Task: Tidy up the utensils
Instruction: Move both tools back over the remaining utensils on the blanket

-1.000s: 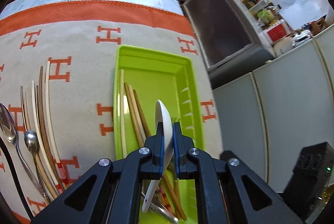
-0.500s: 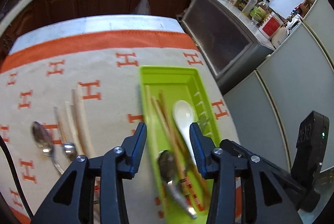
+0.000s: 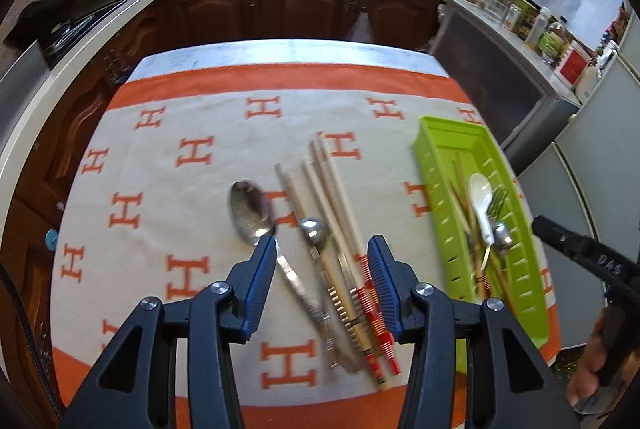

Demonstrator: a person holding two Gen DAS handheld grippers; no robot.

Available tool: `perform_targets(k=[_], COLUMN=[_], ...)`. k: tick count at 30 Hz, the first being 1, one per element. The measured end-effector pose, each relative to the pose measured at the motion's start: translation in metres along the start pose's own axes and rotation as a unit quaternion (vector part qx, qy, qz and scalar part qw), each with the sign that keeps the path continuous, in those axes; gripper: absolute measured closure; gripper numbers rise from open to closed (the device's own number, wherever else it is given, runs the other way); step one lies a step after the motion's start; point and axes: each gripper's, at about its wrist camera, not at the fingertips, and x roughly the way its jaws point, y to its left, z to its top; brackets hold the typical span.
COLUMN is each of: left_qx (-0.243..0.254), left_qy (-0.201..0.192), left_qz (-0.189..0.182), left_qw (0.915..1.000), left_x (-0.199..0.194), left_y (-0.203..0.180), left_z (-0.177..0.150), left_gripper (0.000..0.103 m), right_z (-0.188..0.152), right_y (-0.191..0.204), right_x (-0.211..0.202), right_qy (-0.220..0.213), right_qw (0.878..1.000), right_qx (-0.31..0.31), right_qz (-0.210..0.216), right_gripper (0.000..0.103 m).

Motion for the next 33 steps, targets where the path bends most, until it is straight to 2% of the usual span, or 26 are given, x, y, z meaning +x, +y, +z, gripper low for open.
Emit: perform_targets(k=[4, 15, 21, 27, 33], left_qx=[-0.02, -0.029, -0.035, -0.041, -0.068], left_qy=[0.01, 0.013, 0.023, 0.035, 0.053], left_qz=[0.015, 0.045, 0.045, 0.043, 0.008], left_qw=[0.9997, 0.9985, 0.9981, 0.9976, 0.9962], left_x=[0.0, 0.0, 0.007, 0.021, 0.047], left_y=[0.026, 0.056, 0.068, 0.078, 0.092], left_z=[-0.013, -0.036, -0.04, -0.041, -0.042], left_gripper=[0.057, 0.056, 0.055, 0.05, 0.047], right_z=[-0.009, -0.033, -0.041, -0.046, -0.048], right_y=[0.023, 0.084, 0.107, 0.127, 0.14], right_x=[-0.004, 0.001, 0.013, 0.03, 0.052], right_qy=[0.005, 0.034, 0.05, 0.068, 0.088], right_qw=[1.0, 0.995, 0.992, 0.988, 0.984], right_qx=[-0.025, -0.088, -0.113, -0.136, -0.153], right_qz=[0.005, 0.021, 0.025, 0.027, 0.027], right_gripper=[0.072, 0.072, 0.072, 0.072, 0.072])
